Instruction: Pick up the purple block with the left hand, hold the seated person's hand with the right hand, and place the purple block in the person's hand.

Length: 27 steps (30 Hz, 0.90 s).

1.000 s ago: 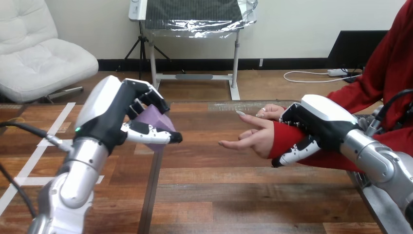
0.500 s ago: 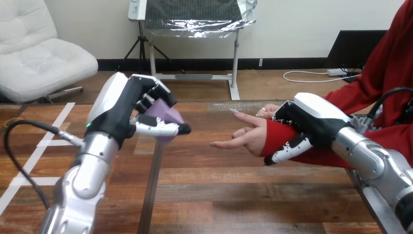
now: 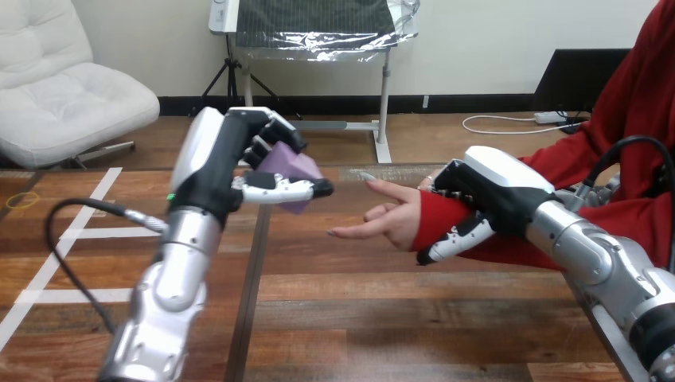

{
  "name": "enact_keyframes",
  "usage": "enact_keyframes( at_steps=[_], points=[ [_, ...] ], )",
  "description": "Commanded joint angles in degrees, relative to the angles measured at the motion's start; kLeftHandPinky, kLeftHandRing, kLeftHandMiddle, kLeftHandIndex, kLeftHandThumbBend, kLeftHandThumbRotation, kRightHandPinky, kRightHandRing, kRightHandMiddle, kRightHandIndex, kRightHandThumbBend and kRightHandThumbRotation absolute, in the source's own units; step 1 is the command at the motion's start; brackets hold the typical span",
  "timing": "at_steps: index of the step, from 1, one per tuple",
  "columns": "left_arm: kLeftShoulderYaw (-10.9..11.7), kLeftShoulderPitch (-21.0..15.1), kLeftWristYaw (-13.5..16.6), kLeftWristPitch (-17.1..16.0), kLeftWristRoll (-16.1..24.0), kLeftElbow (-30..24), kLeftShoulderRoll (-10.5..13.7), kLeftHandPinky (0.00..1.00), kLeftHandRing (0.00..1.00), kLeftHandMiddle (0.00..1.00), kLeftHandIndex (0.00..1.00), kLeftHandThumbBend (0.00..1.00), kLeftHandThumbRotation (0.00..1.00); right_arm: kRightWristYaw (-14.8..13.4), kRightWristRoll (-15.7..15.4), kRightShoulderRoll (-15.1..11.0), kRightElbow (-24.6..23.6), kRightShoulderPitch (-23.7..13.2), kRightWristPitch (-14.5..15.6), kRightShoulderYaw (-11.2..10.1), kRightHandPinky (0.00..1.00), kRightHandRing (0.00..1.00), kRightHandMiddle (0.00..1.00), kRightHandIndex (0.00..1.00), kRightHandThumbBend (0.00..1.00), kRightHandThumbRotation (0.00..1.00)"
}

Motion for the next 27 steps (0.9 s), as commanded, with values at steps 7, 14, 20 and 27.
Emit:
enact_keyframes(
  at_steps=[7,14,20,27],
  points=[
    [-0.8,-8.5,3.4,-6.2,-1.7,10.5,-4.1,0.35,0.37,0.42,0.42,0.72,0.0,-0.6,1.3,2.5,-4.2,-6.0,-0.5,-1.3,0.22,0.25,0.29,0.3,0.85,0.26],
    [-1.3,-10.4,4.3,-5.8,-1.5,13.5,-5.7,0.33,0.35,0.42,0.42,0.72,0.0,-1.1,0.8,3.2,-4.5,-6.0,-0.4,-1.0,0.2,0.23,0.27,0.28,0.85,0.25],
    [-1.3,-11.8,4.0,-5.9,-2.7,15.7,-7.2,0.32,0.35,0.42,0.43,0.73,0.0,-0.8,0.6,3.9,-5.4,-5.9,0.4,-0.8,0.19,0.22,0.27,0.27,0.84,0.25],
    [-1.3,-13.4,2.9,-7.5,-4.4,18.6,-8.9,0.3,0.34,0.41,0.42,0.71,0.0,-0.7,1.2,4.9,-5.9,-5.6,0.9,-1.0,0.18,0.21,0.26,0.27,0.84,0.25]
  ],
)
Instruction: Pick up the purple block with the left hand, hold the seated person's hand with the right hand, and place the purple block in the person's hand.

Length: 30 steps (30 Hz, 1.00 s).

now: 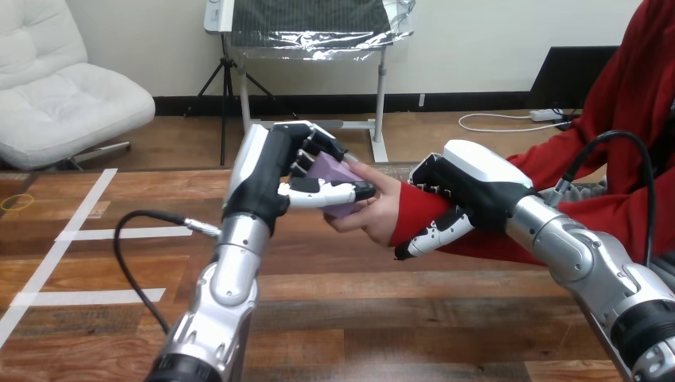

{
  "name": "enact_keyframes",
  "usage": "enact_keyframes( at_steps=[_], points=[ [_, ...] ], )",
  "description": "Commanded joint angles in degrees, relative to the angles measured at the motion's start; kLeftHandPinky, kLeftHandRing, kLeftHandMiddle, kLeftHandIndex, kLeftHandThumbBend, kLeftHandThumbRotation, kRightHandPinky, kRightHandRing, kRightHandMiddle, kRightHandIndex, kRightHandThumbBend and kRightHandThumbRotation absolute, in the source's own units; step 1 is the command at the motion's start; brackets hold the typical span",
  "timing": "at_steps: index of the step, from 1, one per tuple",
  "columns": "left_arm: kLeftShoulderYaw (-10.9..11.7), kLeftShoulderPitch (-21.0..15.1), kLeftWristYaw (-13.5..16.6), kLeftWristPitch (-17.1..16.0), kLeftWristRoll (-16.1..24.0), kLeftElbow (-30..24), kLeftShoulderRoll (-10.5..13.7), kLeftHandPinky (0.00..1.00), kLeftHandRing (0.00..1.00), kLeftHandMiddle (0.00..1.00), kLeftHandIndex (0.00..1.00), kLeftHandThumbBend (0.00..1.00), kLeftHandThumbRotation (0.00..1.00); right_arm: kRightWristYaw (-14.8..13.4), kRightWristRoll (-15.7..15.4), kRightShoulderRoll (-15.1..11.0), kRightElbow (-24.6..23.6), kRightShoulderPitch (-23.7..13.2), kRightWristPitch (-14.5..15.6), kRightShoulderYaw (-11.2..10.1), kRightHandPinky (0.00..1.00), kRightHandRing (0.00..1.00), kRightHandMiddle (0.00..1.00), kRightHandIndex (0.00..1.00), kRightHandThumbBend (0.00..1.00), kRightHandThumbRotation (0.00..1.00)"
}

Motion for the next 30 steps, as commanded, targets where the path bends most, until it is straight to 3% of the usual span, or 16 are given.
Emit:
enact_keyframes(
  at_steps=[1,30],
  points=[
    [0.0,-6.3,-0.5,-2.9,-1.7,2.1,-1.7,0.3,0.34,0.41,0.42,0.71,0.0,-0.7,1.1,2.7,-3.7,-5.4,-0.2,-1.0,0.17,0.21,0.26,0.27,0.85,0.26],
    [-0.9,-8.3,-2.2,-2.2,-6.3,7.7,-6.8,0.33,0.38,0.41,0.41,0.76,0.0,-0.3,1.9,3.7,-4.8,-4.6,0.6,-1.2,0.18,0.21,0.26,0.25,0.85,0.28]
  ],
)
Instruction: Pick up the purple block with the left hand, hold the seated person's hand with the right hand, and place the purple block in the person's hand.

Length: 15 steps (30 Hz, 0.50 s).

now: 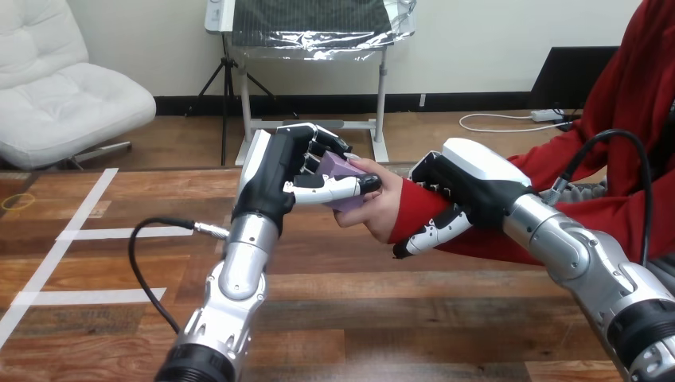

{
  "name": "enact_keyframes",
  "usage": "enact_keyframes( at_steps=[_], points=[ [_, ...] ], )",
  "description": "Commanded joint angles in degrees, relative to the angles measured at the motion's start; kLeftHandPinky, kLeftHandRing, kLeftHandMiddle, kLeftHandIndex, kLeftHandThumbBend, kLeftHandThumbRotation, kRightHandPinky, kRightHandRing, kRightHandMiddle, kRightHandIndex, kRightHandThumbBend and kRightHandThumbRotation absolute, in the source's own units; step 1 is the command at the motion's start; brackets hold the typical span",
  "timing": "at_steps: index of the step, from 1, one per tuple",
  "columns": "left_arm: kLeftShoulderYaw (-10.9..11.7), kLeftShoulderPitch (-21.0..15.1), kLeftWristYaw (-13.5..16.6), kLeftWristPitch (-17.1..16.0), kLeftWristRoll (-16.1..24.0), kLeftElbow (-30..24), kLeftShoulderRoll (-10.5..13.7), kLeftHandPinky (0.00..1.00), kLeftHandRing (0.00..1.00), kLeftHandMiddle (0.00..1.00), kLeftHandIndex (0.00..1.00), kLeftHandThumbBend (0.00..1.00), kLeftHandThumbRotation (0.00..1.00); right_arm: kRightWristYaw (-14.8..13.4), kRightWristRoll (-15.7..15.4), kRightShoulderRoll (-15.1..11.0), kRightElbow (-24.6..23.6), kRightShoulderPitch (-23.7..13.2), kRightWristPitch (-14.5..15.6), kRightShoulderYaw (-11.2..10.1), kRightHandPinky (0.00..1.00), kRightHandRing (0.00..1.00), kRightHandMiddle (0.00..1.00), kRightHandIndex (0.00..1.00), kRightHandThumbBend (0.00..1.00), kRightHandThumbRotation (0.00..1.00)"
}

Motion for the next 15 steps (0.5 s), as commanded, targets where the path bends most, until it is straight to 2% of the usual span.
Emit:
enact_keyframes(
  at_steps=[1,15],
  points=[
    [-1.7,-5.2,-0.8,-0.7,0.0,0.6,-4.2,0.33,0.38,0.41,0.41,0.76,0.0,-0.4,1.6,2.9,-4.4,-4.6,-0.8,-1.1,0.18,0.21,0.26,0.25,0.85,0.28],
    [-1.4,-3.9,-1.4,-0.1,-0.3,-0.1,-4.4,0.32,0.38,0.41,0.42,0.77,0.0,-0.9,1.4,2.4,-4.0,-4.2,-1.1,-1.1,0.18,0.21,0.26,0.26,0.88,0.26]
  ],
)
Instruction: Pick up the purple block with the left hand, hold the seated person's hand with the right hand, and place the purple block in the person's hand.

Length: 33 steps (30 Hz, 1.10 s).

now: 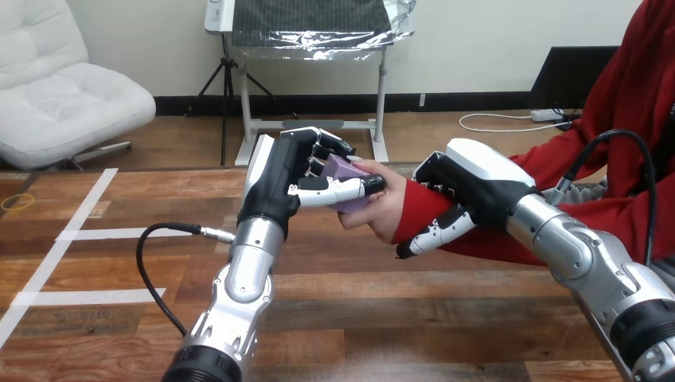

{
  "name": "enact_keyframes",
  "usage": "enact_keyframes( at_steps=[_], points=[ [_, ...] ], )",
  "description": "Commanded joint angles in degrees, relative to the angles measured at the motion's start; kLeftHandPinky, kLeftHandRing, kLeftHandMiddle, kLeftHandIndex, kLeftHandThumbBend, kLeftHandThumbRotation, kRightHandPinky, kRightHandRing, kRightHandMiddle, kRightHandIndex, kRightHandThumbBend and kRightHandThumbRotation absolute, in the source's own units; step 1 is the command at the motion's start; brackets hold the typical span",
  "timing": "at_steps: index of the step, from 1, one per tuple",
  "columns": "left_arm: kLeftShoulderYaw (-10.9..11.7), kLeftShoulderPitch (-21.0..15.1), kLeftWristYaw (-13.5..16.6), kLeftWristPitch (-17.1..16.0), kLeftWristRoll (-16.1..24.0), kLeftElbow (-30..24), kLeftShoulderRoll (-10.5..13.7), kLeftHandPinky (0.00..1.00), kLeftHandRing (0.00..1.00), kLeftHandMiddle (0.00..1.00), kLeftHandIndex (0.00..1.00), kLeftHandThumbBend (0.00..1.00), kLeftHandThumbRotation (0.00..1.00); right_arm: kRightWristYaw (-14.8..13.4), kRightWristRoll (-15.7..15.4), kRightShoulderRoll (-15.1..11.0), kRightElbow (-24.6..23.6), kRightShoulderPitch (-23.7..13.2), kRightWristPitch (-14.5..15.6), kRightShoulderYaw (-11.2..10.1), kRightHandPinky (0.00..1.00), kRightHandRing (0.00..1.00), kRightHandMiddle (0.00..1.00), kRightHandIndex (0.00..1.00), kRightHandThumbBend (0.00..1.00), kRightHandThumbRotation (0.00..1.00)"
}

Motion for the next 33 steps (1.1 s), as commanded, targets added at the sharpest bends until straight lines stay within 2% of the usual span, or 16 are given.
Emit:
enact_keyframes(
  at_steps=[1,6,8,9,10,18,19,28,33],
  points=[
    [-1.7,-3.8,-1.7,-0.2,-0.3,-0.7,-3.5,0.32,0.38,0.42,0.42,0.77,0.0,-1.0,1.4,2.8,-3.9,-4.3,-1.5,-1.0,0.18,0.21,0.26,0.26,0.89,0.26],
    [-0.8,-3.0,-4.8,0.7,-2.8,-1.3,-3.5,0.35,0.43,0.47,0.46,0.77,0.0,-1.3,1.3,2.5,-3.6,-4.1,-2.3,-1.0,0.18,0.21,0.26,0.26,0.89,0.25],
    [-0.6,-2.8,-5.9,1.0,-3.8,-1.5,-3.5,0.39,0.48,0.53,0.52,0.77,0.07,-1.5,1.3,2.3,-3.4,-4.1,-2.7,-1.0,0.18,0.21,0.26,0.26,0.9,0.25],
    [-0.3,-2.5,-6.4,1.3,-4.3,-1.8,-3.5,0.39,0.48,0.53,0.52,0.77,0.07,-1.4,1.2,2.1,-3.5,-4.0,-2.6,-0.9,0.18,0.21,0.26,0.26,0.9,0.25],
    [-0.2,-2.4,-6.6,1.6,-4.7,-2.0,-3.5,0.42,0.52,0.57,0.57,0.78,0.17,-1.3,1.2,2.0,-3.7,-3.9,-2.5,-0.9,0.18,0.21,0.26,0.27,0.9,0.25],
    [0.3,-0.8,-8.1,2.4,-6.0,-3.9,-2.7,0.52,0.67,0.72,0.73,0.85,0.5,-0.6,1.3,1.2,-4.2,-3.5,-2.5,-0.9,0.19,0.22,0.27,0.28,0.9,0.27],
    [0.4,-0.6,-8.2,2.5,-6.1,-4.2,-2.5,0.55,0.72,0.76,0.76,0.87,0.59,-0.5,1.4,1.1,-4.2,-3.4,-2.5,-1.0,0.2,0.22,0.27,0.29,0.9,0.28],
    [0.5,1.8,-9.0,2.9,-5.1,-8.4,-0.5,0.68,0.83,0.85,0.85,0.88,0.85,1.2,2.4,0.5,-5.2,-2.6,-1.6,-1.4,0.21,0.24,0.3,0.34,0.92,0.33],
    [0.7,3.3,-9.0,2.7,-4.6,-10.6,0.3,0.73,0.87,0.87,0.87,0.86,0.92,2.5,2.8,0.1,-5.8,-2.2,-1.1,-1.7,0.23,0.26,0.33,0.38,0.93,0.37]
  ],
)
